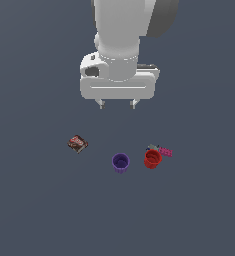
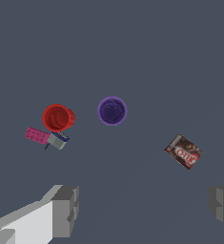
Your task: Pick up a designated object from a clutter of objects.
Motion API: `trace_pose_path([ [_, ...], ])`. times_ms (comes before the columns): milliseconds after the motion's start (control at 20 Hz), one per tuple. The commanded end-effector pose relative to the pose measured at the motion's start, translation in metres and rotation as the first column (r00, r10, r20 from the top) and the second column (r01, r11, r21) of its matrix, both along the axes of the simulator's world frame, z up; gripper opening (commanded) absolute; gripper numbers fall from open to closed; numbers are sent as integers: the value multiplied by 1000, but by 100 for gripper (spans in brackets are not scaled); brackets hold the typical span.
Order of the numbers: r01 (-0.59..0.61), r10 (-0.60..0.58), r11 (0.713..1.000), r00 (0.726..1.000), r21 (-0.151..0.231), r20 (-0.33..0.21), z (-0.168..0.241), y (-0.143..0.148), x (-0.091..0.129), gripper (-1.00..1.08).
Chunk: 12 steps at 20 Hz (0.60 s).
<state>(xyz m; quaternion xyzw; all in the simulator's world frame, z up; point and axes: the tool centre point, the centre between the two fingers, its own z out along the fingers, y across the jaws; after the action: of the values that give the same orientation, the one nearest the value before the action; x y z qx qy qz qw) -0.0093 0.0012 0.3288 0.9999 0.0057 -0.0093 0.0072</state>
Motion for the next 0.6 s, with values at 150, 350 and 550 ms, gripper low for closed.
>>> trace_pose_path([
  [150, 7, -7, 1000, 1000, -5, 1, 2, -5, 0, 100],
  [350, 32, -32, 999, 999, -22, 5, 9, -20, 1, 100],
  [550, 39, -38, 999, 999, -26, 6, 10, -24, 2, 100],
])
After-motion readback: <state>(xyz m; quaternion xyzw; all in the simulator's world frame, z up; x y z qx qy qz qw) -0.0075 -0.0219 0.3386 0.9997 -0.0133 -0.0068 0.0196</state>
